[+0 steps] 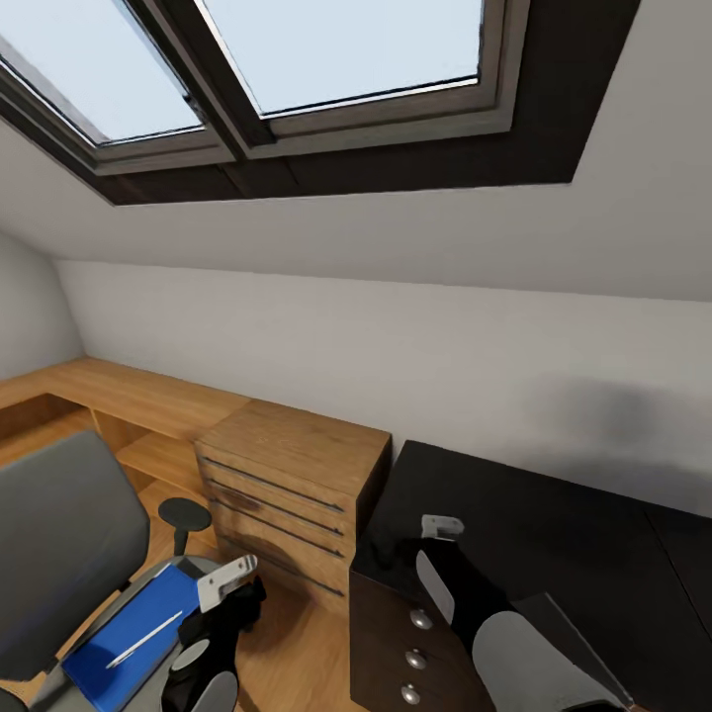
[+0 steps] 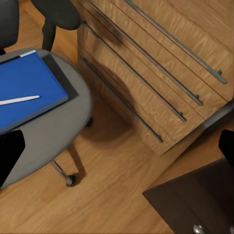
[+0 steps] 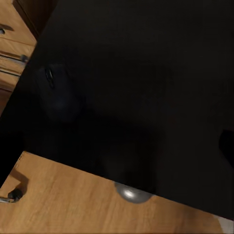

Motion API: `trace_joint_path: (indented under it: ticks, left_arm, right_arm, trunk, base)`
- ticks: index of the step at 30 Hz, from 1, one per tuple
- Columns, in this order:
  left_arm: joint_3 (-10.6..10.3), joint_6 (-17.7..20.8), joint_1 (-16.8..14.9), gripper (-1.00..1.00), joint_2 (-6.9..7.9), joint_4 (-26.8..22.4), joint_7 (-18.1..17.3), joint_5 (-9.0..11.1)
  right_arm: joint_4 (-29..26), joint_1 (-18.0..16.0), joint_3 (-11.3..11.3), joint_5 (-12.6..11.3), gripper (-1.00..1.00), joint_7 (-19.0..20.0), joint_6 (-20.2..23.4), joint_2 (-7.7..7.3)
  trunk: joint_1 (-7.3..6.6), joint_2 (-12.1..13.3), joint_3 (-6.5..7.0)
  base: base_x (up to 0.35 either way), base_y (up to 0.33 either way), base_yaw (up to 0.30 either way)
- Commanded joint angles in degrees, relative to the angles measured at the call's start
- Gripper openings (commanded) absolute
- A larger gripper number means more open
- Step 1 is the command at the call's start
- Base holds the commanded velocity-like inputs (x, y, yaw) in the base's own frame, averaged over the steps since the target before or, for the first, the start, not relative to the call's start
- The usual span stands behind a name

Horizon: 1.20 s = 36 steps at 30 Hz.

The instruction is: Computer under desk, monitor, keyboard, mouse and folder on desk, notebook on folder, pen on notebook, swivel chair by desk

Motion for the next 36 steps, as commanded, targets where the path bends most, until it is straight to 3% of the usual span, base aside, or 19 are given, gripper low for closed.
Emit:
trace_joint_path:
  ticks: [1, 7, 12, 14, 18, 21, 31, 36]
  left_arm:
    - [-0.1, 0.3, -0.1, 1.00, 0.06, -0.1, 0.4, 0.2]
    - [-0.1, 0.3, -0.1, 1.00, 0.06, 0.0, 0.4, 0.1]
    - [-0.1, 0.3, -0.1, 1.00, 0.10, -0.1, 0.5, 0.1]
    - [-0.1, 0.3, -0.1, 1.00, 0.09, -0.1, 0.4, 0.2]
    - [-0.1, 0.3, -0.1, 1.00, 0.09, -0.2, 0.4, 0.3]
    - [0.0, 0.4, -0.1, 1.00, 0.14, -0.3, 0.4, 0.3]
    - [0.1, 0.5, -0.1, 1.00, 0.15, -0.2, 0.3, 0.4]
    - [0.1, 0.4, -0.1, 1.00, 0.15, -0.1, 0.3, 0.4]
  right_arm:
    - [-0.1, -0.1, 0.2, -0.7, 1.00, -0.5, 0.2, 0.00]
    - [0.0, -0.1, 0.6, -1.1, 1.00, -0.6, 1.0, 0.00]
    - [-0.1, -0.1, 2.0, -0.9, 1.00, -0.4, 5.2, 0.00]
    - [-0.2, -0.1, 3.7, -0.8, 1.00, 0.0, 6.0, 0.00]
    - [-1.1, -0.1, 10.5, -0.8, 1.00, 2.9, 6.6, 0.00]
    - [-3.8, 0.0, 13.8, -0.9, 1.00, 4.7, 6.7, 0.00]
    - [-4.7, 0.1, 16.2, -0.8, 1.00, 5.7, 6.5, 0.00]
    - [-4.7, 0.1, 16.1, -0.7, 1.00, 5.6, 6.4, 0.00]
  trunk:
    - [0.05, -0.1, -0.11]
    - [0.05, -0.1, -0.11]
    - [0.05, -0.1, -0.11]
    - [0.05, -0.1, -0.11]
    - [0.05, -0.1, -0.11]
    - [0.05, -0.1, -0.11]
    - [0.05, -0.1, -0.11]
    - [0.05, -0.1, -0.11]
  base:
    - [0.317, 0.000, 0.000]
    - [0.293, 0.000, 0.000]
    - [0.087, 0.000, 0.000]
    - [0.023, 0.000, 0.000]
    - [0.009, 0.000, 0.000]
    - [0.001, 0.000, 0.000]
    - [0.000, 0.000, 0.061]
    - [0.000, 0.000, 0.089]
